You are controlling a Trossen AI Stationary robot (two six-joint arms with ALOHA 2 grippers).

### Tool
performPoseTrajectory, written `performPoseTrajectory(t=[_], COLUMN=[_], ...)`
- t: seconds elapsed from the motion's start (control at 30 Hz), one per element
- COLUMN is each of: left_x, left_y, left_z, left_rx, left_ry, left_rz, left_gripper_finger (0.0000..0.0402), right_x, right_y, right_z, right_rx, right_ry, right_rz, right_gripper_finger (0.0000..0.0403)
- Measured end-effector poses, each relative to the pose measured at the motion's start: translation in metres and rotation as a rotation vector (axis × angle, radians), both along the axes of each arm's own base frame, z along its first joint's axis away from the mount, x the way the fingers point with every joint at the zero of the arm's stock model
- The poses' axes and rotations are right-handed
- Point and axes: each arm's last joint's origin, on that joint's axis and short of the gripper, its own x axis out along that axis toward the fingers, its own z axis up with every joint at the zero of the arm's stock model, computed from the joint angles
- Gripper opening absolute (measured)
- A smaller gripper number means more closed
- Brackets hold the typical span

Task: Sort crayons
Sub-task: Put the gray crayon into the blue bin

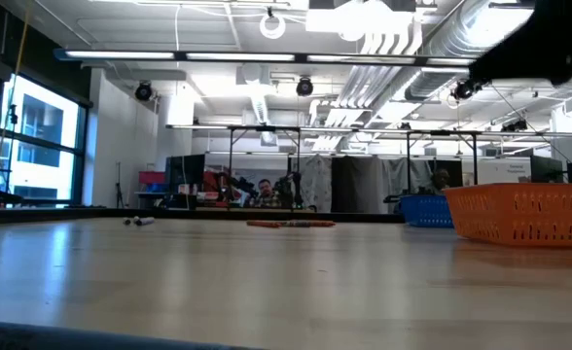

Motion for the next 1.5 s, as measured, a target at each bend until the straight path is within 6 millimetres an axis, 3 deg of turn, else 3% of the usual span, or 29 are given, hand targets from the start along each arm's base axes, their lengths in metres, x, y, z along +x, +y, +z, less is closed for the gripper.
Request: performPoseTrajectory(t=[0.17, 0.4, 0.83, 1.5], left_x=[0.014, 0.014, 0.010, 0.014], left_y=[-0.006, -0.015, -0.021, -0.020], left_z=[0.004, 0.010, 0.008, 0.010], left_rx=[-0.009, 0.026, 0.010, -0.040], left_ry=[-0.136, -0.175, -0.170, -0.170], left_rz=[-0.044, -0.072, -0.077, -0.154], left_gripper_finger=[0.0000, 0.0000, 0.0000, 0.0000], right_x=[0.012, 0.018, 0.020, 0.021], right_y=[0.013, 0.025, 0.031, 0.033], right_z=[0.024, 0.042, 0.054, 0.062], right_rx=[-0.091, -0.115, -0.124, -0.127], right_ry=[-0.047, -0.099, -0.184, -0.257], right_rz=[0.136, 0.404, 0.544, 0.605], right_gripper_finger=[0.0114, 0.0114, 0.0114, 0.0101])
